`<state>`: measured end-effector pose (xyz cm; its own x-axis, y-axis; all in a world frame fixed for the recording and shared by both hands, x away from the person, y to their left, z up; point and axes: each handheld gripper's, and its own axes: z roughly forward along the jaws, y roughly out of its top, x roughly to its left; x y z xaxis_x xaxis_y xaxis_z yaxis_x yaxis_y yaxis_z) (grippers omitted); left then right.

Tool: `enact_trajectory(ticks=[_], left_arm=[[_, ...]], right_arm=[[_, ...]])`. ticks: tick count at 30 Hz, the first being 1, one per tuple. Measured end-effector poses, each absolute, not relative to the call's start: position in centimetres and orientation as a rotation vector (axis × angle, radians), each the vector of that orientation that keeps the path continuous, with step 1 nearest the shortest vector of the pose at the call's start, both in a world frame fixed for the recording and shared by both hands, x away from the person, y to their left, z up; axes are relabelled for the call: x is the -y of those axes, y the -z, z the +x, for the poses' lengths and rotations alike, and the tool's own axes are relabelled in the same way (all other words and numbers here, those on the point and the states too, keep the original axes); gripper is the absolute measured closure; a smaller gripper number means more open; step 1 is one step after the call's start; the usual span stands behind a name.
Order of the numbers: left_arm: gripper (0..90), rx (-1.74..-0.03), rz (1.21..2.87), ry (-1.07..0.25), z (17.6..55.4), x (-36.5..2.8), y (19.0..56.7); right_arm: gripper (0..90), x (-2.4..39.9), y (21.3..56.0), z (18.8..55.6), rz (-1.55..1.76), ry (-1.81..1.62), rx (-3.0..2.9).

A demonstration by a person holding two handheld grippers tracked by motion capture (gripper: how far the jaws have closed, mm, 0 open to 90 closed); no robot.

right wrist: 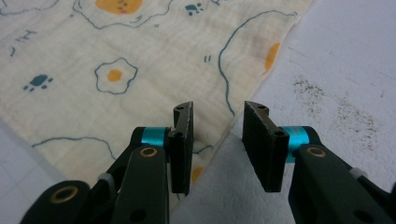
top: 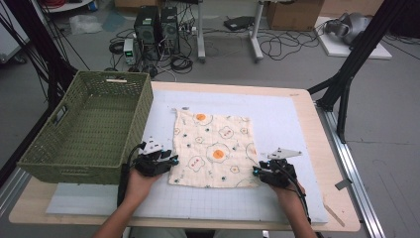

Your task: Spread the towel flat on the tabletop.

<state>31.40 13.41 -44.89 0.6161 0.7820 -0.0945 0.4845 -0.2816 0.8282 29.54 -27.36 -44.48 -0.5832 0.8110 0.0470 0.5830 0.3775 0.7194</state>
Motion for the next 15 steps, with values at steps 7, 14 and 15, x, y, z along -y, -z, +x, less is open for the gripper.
enact_trajectory(ticks=[7, 14, 15], left_arm=[[74.8, -0.9, 2.072, -0.492, 30.3, -12.1, 45.1], [86.8, -0.96, 2.063, -0.49, 29.5, -12.6, 45.0], [86.8, -0.961, 2.062, -0.487, 29.4, -12.8, 45.0]], right_arm=[[71.5, 27.1, 44.3, 29.5, 1.24, -1.003, -2.337], [87.0, 26.4, 43.9, 29.0, 1.169, -0.933, -2.376], [87.0, 26.5, 43.9, 28.8, 1.168, -0.929, -2.374]])
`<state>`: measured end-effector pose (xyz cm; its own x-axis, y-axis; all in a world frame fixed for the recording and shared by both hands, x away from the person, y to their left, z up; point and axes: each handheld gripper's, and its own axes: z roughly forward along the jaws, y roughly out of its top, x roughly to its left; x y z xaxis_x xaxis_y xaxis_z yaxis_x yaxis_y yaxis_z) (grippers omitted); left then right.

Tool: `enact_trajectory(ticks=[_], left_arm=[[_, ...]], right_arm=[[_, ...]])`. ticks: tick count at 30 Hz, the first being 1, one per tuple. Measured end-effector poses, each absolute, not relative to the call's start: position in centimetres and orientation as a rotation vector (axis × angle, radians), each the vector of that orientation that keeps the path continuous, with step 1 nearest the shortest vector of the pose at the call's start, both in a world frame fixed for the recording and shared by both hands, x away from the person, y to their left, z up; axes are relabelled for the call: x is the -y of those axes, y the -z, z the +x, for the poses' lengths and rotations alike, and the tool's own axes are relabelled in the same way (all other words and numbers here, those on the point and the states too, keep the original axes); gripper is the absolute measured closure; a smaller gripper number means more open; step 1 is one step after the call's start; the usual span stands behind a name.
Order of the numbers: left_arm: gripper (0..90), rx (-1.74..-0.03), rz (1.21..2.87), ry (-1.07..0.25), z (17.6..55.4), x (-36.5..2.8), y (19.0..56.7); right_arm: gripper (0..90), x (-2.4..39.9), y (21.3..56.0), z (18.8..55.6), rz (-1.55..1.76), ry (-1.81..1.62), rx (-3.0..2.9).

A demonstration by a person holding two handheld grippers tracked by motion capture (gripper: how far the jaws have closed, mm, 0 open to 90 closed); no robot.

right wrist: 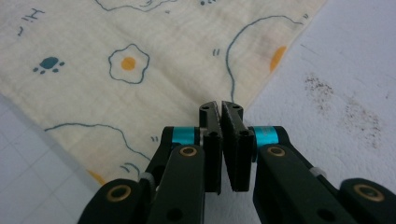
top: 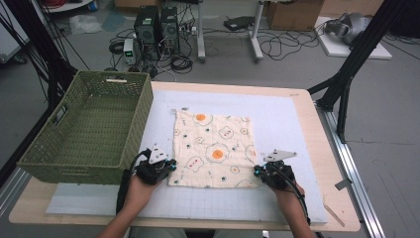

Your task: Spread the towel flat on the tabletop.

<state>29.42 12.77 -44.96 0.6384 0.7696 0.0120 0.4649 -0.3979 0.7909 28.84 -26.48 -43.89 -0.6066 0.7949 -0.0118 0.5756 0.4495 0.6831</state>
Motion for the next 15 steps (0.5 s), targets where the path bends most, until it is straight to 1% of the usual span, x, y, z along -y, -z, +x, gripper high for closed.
enact_trajectory(ticks=[4, 5, 7, 9, 10, 12, 15], left_arm=[[85.9, -0.964, 2.052, -0.474, 29.3, -13.1, 44.9], [82.7, -0.97, 2.039, -0.481, 29.3, -13.2, 45.0], [70.8, -0.987, 2.013, -0.481, 29.4, -13.4, 45.0], [64.0, -0.998, 1.981, -0.475, 29.6, -13.8, 44.8], [62.4, -1.005, 1.969, -0.476, 29.7, -14.1, 44.8], [62.1, -1.014, 1.947, -0.471, 29.8, -14.4, 44.8], [62.0, -1.013, 1.931, -0.467, 30.0, -14.6, 44.8]], right_arm=[[86.9, 26.5, 43.8, 28.4, 1.164, -0.915, -2.374], [85.7, 26.5, 43.8, 28.4, 1.163, -0.912, -2.375], [78.4, 26.5, 43.6, 28.2, 1.169, -0.932, -2.364], [69.5, 26.8, 43.2, 27.8, 1.16, -1.0, -2.349], [68.3, 26.8, 43.1, 27.6, 1.161, -1.021, -2.341], [66.9, 26.7, 43.1, 27.1, 1.142, -1.021, -2.356], [67.6, 26.3, 43.8, 27.0, 1.115, -0.951, -2.424]])
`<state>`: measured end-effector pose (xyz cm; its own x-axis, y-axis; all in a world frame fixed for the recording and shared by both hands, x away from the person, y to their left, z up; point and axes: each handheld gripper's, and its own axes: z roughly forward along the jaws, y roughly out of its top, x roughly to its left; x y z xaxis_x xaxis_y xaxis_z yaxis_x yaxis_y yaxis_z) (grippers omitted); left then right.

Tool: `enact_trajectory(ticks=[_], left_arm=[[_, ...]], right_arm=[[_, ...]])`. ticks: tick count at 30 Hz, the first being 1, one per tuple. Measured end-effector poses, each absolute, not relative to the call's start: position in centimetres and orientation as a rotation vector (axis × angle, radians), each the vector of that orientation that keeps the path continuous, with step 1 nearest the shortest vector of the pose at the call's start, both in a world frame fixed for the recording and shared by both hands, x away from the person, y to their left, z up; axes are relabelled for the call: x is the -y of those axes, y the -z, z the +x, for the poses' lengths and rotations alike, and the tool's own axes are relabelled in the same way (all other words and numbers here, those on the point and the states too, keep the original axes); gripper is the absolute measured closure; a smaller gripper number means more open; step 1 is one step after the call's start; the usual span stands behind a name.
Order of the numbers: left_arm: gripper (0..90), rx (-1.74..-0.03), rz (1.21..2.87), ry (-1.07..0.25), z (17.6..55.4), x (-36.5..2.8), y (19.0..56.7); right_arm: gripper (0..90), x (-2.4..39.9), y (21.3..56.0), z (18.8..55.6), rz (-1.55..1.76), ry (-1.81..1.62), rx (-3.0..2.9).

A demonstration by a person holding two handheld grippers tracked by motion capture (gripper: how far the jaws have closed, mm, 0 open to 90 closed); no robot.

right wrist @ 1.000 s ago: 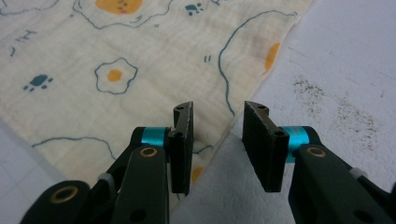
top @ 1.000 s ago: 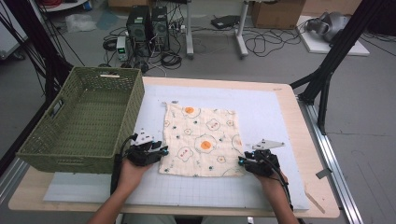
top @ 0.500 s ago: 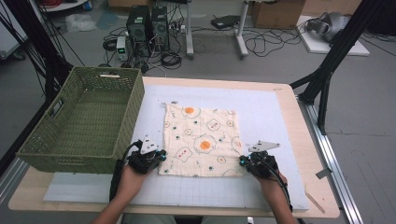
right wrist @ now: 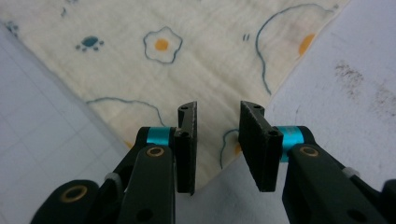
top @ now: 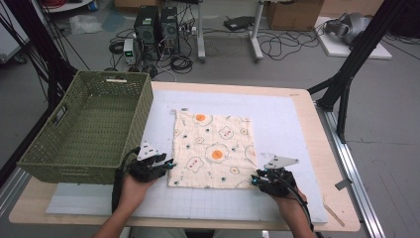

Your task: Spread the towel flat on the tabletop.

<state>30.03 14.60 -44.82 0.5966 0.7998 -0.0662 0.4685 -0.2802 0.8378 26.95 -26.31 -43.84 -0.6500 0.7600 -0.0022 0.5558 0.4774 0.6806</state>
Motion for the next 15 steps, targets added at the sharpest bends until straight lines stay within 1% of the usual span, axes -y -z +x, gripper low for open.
enact_trajectory(ticks=[1, 4, 6, 8, 9, 11, 12, 13, 15], left_arm=[[61.9, -1.014, 1.921, -0.468, 30.0, -14.6, 44.8], [60.8, -1.002, 1.903, -0.46, 30.1, -14.6, 44.7], [58.4, -0.997, 1.9, -0.464, 30.3, -14.7, 44.7], [58.4, -0.995, 1.895, -0.469, 30.3, -14.7, 44.7], [57.9, -0.994, 1.888, -0.473, 30.3, -14.7, 44.6], [56.2, -0.994, 1.878, -0.474, 30.4, -14.7, 44.4], [54.3, -0.998, 1.877, -0.479, 30.4, -14.7, 44.3], [51.9, -1.012, 1.87, -0.481, 30.5, -14.6, 44.3], [45.6, -1.026, 1.857, -0.478, 30.6, -14.7, 44.4]], right_arm=[[69.9, 26.3, 43.9, 26.9, 1.109, -0.957, -2.419], [80.5, 26.5, 43.7, 26.7, 1.1, -0.925, -2.438], [85.2, 26.7, 43.6, 26.5, 1.084, -0.905, -2.444], [85.7, 26.8, 43.5, 26.4, 1.075, -0.893, -2.45], [83.1, 26.8, 43.5, 26.3, 1.075, -0.895, -2.449], [68.0, 26.9, 43.5, 26.3, 1.102, -0.897, -2.423], [63.0, 27.1, 43.4, 26.4, 1.12, -0.923, -2.384], [60.3, 27.4, 43.3, 26.6, 1.127, -0.957, -2.351], [44.6, 27.9, 43.0, 26.8, 1.142, -1.006, -2.266]])
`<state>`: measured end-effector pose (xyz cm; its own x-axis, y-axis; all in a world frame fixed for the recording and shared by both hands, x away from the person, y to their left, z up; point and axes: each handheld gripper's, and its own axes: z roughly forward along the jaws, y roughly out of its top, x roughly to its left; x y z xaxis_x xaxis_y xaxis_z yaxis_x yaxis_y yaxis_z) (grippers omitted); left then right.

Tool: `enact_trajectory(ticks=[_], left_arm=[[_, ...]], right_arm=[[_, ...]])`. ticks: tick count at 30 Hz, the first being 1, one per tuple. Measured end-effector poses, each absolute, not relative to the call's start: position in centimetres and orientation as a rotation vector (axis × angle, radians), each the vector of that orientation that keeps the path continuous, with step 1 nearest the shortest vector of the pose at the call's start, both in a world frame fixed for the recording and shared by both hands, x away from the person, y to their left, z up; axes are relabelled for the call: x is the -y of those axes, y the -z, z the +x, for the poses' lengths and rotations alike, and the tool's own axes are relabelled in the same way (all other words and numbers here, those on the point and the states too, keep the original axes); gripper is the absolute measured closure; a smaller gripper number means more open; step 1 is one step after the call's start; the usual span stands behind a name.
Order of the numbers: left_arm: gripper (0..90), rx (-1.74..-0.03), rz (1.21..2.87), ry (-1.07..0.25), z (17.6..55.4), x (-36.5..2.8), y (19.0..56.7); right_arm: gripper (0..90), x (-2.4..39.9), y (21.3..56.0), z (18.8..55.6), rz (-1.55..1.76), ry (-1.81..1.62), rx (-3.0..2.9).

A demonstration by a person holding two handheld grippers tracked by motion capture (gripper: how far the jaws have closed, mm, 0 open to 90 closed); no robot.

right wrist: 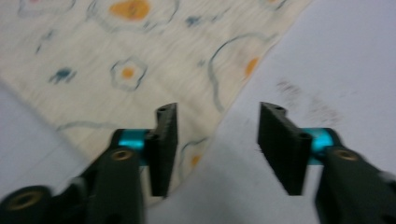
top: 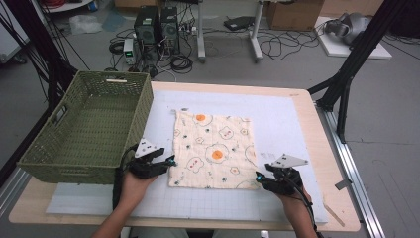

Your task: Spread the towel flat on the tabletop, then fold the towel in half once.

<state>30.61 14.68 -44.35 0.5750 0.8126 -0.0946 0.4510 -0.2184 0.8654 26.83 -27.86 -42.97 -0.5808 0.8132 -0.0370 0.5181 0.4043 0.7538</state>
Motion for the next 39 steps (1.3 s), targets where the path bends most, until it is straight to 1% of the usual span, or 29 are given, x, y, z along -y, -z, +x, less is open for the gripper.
enact_trajectory(ticks=[2, 4, 5, 6, 7, 9, 11, 14, 18, 27, 39], left_arm=[[41.2, -1.007, 1.839, -0.472, 30.6, -14.7, 44.3], [34.4, -1.0, 1.799, -0.446, 30.6, -14.7, 44.1], [30.8, -0.995, 1.779, -0.434, 30.7, -14.8, 44.0], [27.8, -0.989, 1.763, -0.435, 30.7, -14.9, 43.9], [26.5, -0.985, 1.749, -0.446, 30.6, -14.9, 43.8], [25.6, -0.962, 1.739, -0.458, 30.6, -14.9, 43.7], [22.4, -0.943, 1.722, -0.459, 30.5, -15.0, 43.5], [22.2, -0.933, 1.707, -0.463, 30.4, -15.1, 43.4], [22.5, -0.922, 1.727, -0.449, 30.4, -15.0, 43.5], [23.2, -0.935, 1.743, -0.465, 30.5, -15.1, 43.8], [24.2, -0.948, 1.753, -0.45, 30.6, -15.0, 43.9]], right_arm=[[37.8, 28.3, 42.7, 27.2, 1.181, -1.055, -2.191], [32.5, 28.6, 42.6, 27.5, 1.199, -1.08, -2.151], [27.3, 28.7, 42.6, 27.8, 1.209, -1.08, -2.13], [24.0, 28.8, 42.5, 28.0, 1.214, -1.092, -2.11], [20.2, 28.9, 42.5, 28.1, 1.215, -1.103, -2.091], [16.1, 29.1, 42.4, 28.2, 1.201, -1.104, -2.067], [13.1, 29.2, 42.4, 28.2, 1.206, -1.106, -2.05], [12.5, 29.7, 42.3, 28.1, 1.226, -1.126, -2.029], [12.5, 30.0, 42.3, 28.1, 1.237, -1.128, -2.018], [12.4, 30.0, 42.5, 28.3, 1.234, -1.111, -2.036], [12.5, 29.8, 42.8, 28.2, 1.239, -1.111, -2.051]])
